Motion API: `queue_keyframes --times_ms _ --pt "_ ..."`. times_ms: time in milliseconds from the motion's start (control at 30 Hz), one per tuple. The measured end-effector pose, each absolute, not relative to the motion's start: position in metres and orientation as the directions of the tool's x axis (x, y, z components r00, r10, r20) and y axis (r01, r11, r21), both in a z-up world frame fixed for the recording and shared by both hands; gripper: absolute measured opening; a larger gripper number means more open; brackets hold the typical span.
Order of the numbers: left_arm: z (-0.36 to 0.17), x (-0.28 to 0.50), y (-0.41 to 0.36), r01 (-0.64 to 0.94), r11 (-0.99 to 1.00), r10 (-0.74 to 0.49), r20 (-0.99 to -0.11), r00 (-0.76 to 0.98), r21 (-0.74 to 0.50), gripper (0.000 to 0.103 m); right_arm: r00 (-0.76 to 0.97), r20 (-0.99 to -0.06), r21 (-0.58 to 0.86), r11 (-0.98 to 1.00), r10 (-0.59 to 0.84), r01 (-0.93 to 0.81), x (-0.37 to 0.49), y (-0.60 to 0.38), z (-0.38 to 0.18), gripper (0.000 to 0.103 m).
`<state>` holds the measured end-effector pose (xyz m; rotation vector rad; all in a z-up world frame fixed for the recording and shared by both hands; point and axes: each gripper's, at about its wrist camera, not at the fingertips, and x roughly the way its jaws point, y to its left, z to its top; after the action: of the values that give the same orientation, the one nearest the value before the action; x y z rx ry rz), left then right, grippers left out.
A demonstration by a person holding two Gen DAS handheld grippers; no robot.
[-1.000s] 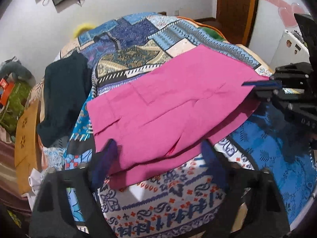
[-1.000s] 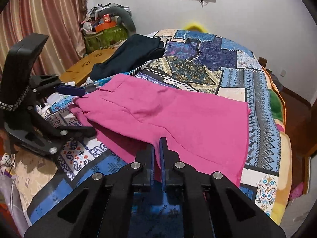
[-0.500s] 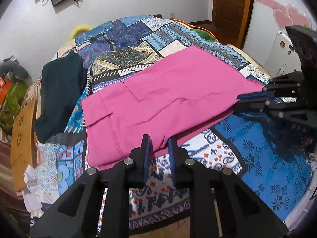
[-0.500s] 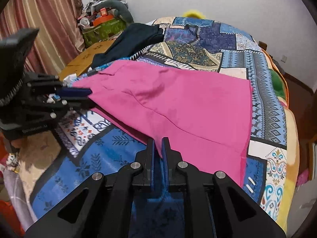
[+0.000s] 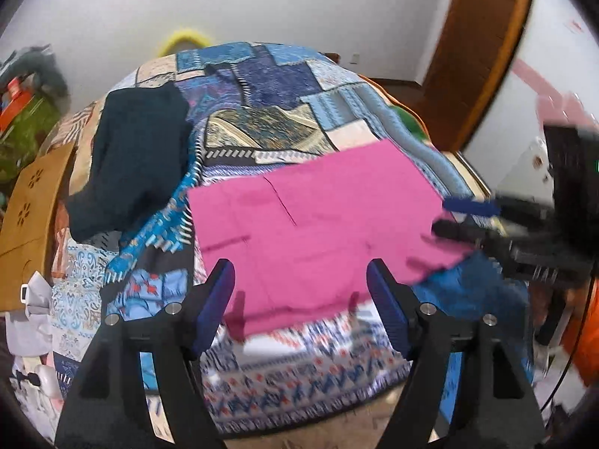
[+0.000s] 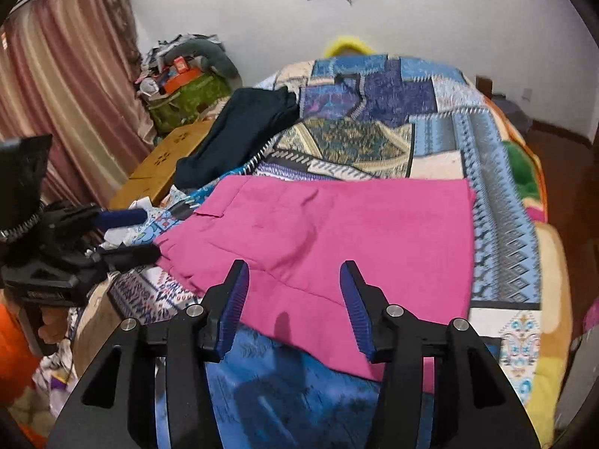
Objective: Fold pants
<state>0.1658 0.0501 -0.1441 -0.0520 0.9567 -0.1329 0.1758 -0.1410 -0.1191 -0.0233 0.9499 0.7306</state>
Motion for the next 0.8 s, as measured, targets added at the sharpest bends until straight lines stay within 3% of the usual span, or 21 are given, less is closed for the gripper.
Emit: queue_keyframes --times_ms 267,400,800 --pt "-0.185 0.212 0.063 0.017 0.986 -0.157 -0.879 0.449 -0.168 0.073 0.255 -0.804 0.338 0.766 0.537 -0.547 0.188 -0.121 -0.156 0.047" --pt "-0.216 0.208 0.065 0.008 0.996 -0.079 -0.904 0.421 -0.083 0.078 0.217 -0.824 0.338 0.762 0.523 -0.552 0.184 -0.126 -0.174 0.047" --pt "-0.207 0.182 0.096 -0.032 0.988 -0.119 -0.89 0.441 -0.148 0.081 0.263 -0.874 0.227 0.822 0.408 -0.522 0.178 -0.183 -0.172 0.046"
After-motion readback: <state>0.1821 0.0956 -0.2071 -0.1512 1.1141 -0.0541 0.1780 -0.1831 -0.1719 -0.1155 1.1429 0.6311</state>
